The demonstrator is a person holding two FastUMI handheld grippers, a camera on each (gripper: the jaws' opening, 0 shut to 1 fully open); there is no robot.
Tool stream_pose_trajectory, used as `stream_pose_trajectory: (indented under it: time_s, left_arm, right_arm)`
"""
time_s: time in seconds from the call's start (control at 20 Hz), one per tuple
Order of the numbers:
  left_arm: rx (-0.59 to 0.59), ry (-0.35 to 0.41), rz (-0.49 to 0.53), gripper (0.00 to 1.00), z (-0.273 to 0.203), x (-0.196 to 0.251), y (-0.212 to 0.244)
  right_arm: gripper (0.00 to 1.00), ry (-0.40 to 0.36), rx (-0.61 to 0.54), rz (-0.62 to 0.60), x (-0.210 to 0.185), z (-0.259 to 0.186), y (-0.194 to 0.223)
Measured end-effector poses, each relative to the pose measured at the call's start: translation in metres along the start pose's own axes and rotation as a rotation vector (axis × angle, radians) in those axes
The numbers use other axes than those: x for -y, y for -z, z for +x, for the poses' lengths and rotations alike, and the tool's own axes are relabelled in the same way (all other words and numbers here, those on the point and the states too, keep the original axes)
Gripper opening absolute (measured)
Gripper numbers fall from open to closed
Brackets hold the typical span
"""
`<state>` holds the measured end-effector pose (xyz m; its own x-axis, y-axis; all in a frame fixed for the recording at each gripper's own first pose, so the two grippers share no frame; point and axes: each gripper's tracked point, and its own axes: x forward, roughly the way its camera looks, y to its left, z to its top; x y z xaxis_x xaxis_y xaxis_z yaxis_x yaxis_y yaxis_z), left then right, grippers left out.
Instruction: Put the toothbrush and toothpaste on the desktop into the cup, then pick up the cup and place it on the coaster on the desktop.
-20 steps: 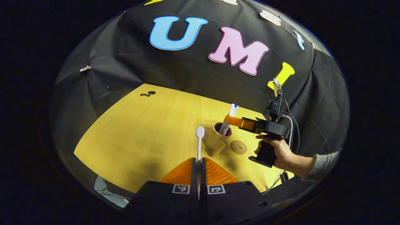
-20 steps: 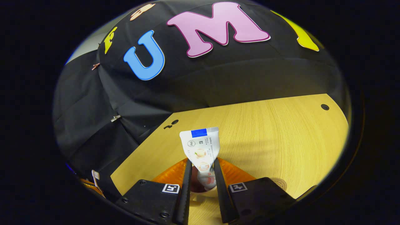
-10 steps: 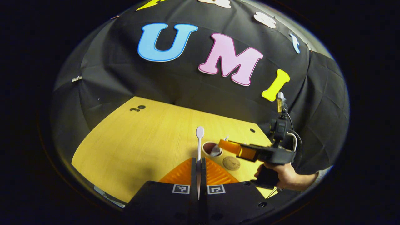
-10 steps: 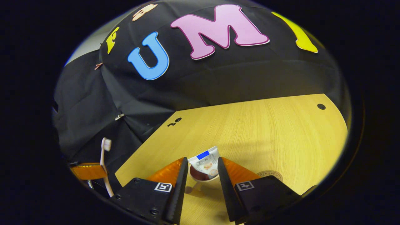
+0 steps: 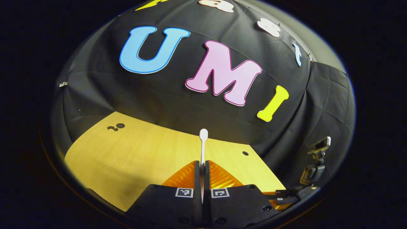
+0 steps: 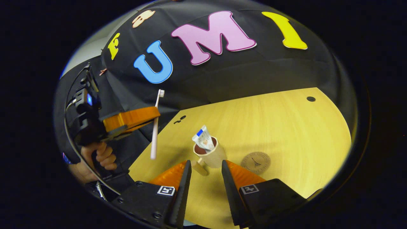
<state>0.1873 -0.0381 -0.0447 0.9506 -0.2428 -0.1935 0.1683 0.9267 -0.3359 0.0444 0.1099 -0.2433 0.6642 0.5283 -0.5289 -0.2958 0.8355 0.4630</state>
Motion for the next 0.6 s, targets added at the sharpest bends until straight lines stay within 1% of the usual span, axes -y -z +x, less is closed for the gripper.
stream_pose_trajectory:
  time_s: [0.15,0.35,0.5,0.6]
  left_arm:
    - [0.038,0.022,-0.046,0.06,0.026,-0.005,-0.007]
    - [0.049,0.004,-0.063,0.06,0.063,-0.017,-0.004]
    - [0.035,-0.018,-0.038,0.06,0.09,-0.023,0.01]
    - [0.017,-0.049,0.016,0.06,0.103,-0.031,0.025]
  right_arm:
    - [0.59,0.054,0.025,0.076,0.019,-0.029,0.001]
    - [0.59,0.144,0.054,0.115,0.047,-0.064,0.01]
    - [0.59,0.2,0.073,0.147,0.06,-0.087,0.012]
    - [0.59,0.236,0.077,0.163,0.068,-0.099,0.016]
